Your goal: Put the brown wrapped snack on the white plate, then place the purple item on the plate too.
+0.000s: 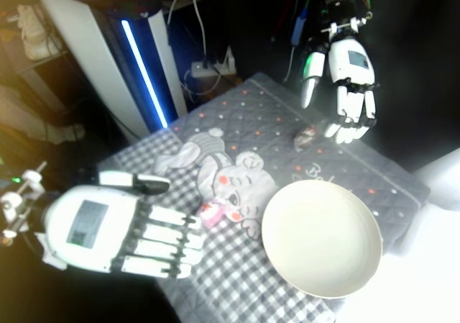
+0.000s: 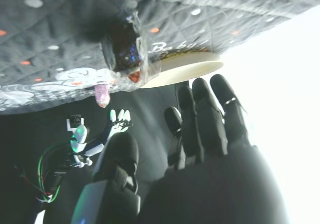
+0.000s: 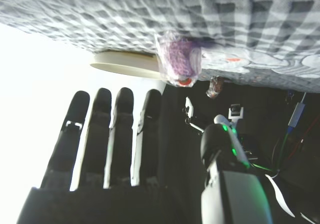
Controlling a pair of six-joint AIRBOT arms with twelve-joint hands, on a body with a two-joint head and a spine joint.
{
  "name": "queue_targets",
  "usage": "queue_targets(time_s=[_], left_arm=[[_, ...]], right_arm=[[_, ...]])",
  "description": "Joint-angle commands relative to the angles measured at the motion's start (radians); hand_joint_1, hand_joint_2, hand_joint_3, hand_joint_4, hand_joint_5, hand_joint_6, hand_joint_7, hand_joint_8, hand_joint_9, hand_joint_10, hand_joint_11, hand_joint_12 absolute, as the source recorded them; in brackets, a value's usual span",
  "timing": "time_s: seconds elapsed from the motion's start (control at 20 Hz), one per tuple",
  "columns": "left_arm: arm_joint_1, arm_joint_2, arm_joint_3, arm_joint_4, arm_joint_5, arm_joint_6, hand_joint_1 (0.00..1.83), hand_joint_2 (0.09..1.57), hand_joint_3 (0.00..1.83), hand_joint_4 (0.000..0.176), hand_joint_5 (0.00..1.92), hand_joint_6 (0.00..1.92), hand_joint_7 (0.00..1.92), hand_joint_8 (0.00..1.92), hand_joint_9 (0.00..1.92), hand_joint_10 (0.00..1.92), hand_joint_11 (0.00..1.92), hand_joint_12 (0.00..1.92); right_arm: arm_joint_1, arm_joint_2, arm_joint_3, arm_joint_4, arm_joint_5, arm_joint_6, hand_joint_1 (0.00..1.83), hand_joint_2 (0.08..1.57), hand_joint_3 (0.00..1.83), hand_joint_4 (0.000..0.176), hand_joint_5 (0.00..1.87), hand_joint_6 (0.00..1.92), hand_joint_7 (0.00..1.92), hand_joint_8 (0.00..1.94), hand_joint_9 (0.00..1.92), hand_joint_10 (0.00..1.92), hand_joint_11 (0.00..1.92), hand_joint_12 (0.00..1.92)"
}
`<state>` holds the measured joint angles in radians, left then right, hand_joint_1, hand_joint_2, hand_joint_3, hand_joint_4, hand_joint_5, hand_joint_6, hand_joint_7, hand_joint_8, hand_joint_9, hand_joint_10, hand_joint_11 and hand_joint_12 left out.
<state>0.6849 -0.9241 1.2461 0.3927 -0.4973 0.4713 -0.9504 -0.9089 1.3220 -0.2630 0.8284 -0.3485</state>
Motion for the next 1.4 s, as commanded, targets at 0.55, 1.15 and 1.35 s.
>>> queue_targets(time_s=[0.55,1.15,1.35], left_arm=[[-0.087,-0.081,0.056,0.142,0.092,-0.004,0.8,0.85,0.0,0.094,0.56,0.0,0.73,0.0,0.85,0.01,0.38,0.94],[-0.106,-0.156,0.101,0.21,0.17,-0.004,1.15,1.07,0.0,0.0,1.08,0.81,0.91,1.74,1.07,1.91,0.98,1.92],[-0.146,-0.157,0.11,0.194,0.12,-0.005,1.1,1.11,0.0,0.0,0.98,0.98,0.9,1.92,1.1,1.92,1.11,1.92]], right_arm=[[0.012,-0.001,0.006,0.037,0.102,0.007,0.86,1.06,0.0,0.104,0.5,0.0,0.31,0.0,0.3,0.0,0.0,0.96],[0.012,-0.006,0.006,0.031,0.101,0.007,0.8,1.1,0.0,0.135,0.47,0.0,0.3,0.0,0.28,0.01,0.0,0.9],[0.012,-0.007,0.008,0.023,0.095,0.007,0.79,1.11,0.0,0.12,0.48,0.0,0.33,0.0,0.34,0.01,0.0,1.04]])
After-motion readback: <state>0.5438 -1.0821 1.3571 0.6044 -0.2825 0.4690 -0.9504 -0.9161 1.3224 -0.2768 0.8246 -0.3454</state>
